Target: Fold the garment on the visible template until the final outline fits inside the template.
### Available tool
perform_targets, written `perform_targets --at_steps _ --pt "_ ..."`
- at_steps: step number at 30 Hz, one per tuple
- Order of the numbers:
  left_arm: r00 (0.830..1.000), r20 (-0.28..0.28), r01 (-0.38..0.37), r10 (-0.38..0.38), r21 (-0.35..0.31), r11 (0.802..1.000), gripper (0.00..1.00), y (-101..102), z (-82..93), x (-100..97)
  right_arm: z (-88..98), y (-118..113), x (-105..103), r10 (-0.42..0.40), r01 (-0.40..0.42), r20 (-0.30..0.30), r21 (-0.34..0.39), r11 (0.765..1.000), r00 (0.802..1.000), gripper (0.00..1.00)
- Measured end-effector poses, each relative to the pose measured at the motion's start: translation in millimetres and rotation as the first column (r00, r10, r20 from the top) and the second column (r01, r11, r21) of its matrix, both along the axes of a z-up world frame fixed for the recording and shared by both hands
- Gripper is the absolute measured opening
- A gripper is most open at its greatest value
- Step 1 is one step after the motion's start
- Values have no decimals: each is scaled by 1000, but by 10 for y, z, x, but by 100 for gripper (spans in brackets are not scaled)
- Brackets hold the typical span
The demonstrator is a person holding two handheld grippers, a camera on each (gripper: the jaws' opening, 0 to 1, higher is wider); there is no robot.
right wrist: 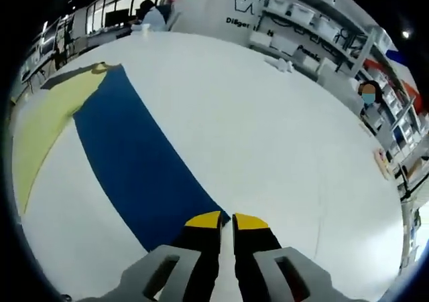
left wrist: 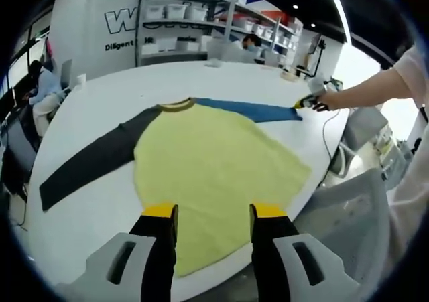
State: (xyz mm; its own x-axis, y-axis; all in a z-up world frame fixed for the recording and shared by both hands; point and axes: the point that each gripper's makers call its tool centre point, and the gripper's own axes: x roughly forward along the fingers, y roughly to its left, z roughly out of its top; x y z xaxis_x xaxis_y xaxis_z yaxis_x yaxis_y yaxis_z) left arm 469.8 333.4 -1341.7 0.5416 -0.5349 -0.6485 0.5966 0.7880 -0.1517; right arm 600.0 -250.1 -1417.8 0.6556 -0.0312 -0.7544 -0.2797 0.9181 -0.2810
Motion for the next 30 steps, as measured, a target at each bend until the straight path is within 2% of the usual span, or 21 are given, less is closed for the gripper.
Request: perform_targets --at_steps 2,3,4,5,6,8,11,14,18,19,20,21,22,28,30 --pt "1000 -2 -1 1 -1 1000 41 6 -14 4 29 206 21 73 -75 44 37 997 996 4" --pt "1000 -2 -1 1 -1 1000 41 8 -22 4 34 235 6 93 -93 43 7 996 995 5" --pt "1000 -6 -1 1 0 1000 41 13 -43 1 29 338 2 130 -131 52 9 991 990 6" --pt "1000 -10 -3 3 0 1000 41 19 -60 -1 15 448 -1 157 -160 61 44 986 986 6" --pt "1000 -15 -4 4 -1 1000 41 25 -77 -5 -30 600 -36 176 -180 49 110 977 983 6" --pt "1000 -18 -5 5 -1 1000 41 20 -87 -14 -78 636 -64 187 -189 33 86 978 982 8" --pt "1000 -19 -5 5 -4 1000 40 14 -92 -20 -64 698 -71 163 -170 60 136 976 985 8" --pt "1000 -18 -5 5 -7 1000 40 15 -93 -22 -89 771 -139 203 -209 55 136 968 978 8" --pt "1000 -21 -6 6 -7 1000 40 32 -99 -30 -214 723 -248 205 -203 2 129 971 979 7" --pt "1000 -22 -6 6 -6 1000 40 35 -103 -31 -174 739 -214 199 -203 44 156 967 979 7" --pt "1000 -24 -6 6 -6 1000 40 44 -114 -30 -195 698 -255 192 -192 17 154 969 981 6" --pt "1000 -25 -6 6 -5 1000 40 47 -122 -31 -191 697 -253 176 -178 23 174 969 984 7" --pt "1000 -27 -5 5 -3 1000 40 50 -136 -32 -187 656 -253 179 -180 20 159 971 984 6" --pt "996 -84 41 -35 71 997 40 80 -406 -101 -178 473 -191 149 -148 3 133 980 989 6" --pt "991 -121 72 -57 125 989 38 131 -534 -148 -179 410 -203 128 -124 -33 106 987 991 5"
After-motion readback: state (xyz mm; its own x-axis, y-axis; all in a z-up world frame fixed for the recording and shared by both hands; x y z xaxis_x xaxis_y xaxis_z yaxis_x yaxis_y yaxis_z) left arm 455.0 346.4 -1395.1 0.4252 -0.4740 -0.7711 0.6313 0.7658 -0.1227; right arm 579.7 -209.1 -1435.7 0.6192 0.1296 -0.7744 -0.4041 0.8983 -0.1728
